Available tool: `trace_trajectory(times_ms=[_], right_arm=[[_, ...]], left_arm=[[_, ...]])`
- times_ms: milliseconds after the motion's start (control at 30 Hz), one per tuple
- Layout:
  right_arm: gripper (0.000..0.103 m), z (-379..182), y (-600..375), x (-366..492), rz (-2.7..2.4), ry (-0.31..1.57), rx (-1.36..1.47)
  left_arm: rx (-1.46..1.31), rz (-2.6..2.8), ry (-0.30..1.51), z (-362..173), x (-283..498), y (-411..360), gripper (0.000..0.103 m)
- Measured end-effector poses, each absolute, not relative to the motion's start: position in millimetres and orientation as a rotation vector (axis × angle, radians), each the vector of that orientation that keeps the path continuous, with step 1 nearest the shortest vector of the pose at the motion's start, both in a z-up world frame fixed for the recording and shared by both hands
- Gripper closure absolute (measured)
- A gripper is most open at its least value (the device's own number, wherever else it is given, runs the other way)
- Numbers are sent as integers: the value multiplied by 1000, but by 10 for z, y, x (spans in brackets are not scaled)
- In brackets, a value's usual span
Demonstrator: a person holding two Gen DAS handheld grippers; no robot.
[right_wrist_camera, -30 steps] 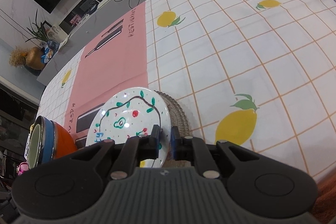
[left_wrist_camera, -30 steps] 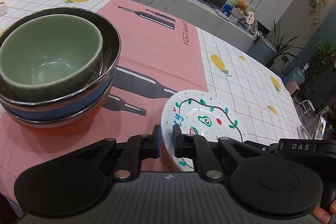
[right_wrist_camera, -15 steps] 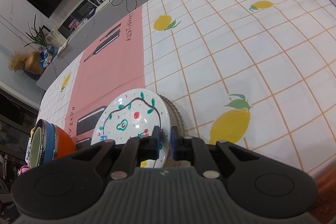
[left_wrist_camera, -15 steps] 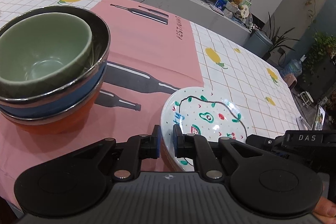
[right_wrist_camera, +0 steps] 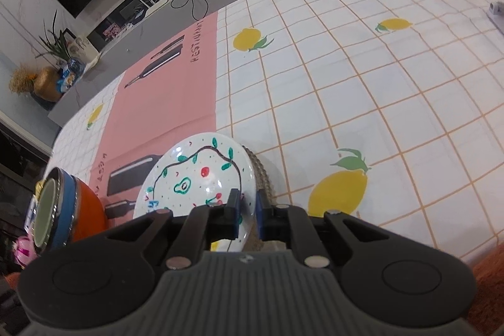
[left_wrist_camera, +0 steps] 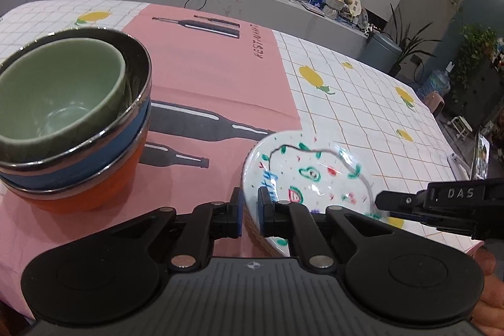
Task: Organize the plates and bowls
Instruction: 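Lower the Fruity plate onto the glass bowl and open both grippers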
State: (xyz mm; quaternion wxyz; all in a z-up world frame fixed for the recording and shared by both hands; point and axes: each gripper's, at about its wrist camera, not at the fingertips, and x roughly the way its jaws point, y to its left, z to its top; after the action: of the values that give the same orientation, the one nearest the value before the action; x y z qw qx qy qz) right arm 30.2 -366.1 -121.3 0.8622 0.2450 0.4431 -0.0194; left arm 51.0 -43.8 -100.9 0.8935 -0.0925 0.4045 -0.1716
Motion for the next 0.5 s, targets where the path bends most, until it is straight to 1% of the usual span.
trace_trajectory(times_ms=[67,167,267,500], right_arm=[[89,-1191,-3651,275,-66,918,487],[80,-1164,-3687,257,-61,898,505],[80,-1190,-3713,266,-78,914,521],[80,-1273,-3777,283,-61,960,612]], left_arm=[[-190,-354,821,-995,483,-427,93],[-219,-346,816,-993,499,-394,93],[-279,-348,839,-1037,551,-349,82],[-311,-361,882,-1123,577,-355,80]])
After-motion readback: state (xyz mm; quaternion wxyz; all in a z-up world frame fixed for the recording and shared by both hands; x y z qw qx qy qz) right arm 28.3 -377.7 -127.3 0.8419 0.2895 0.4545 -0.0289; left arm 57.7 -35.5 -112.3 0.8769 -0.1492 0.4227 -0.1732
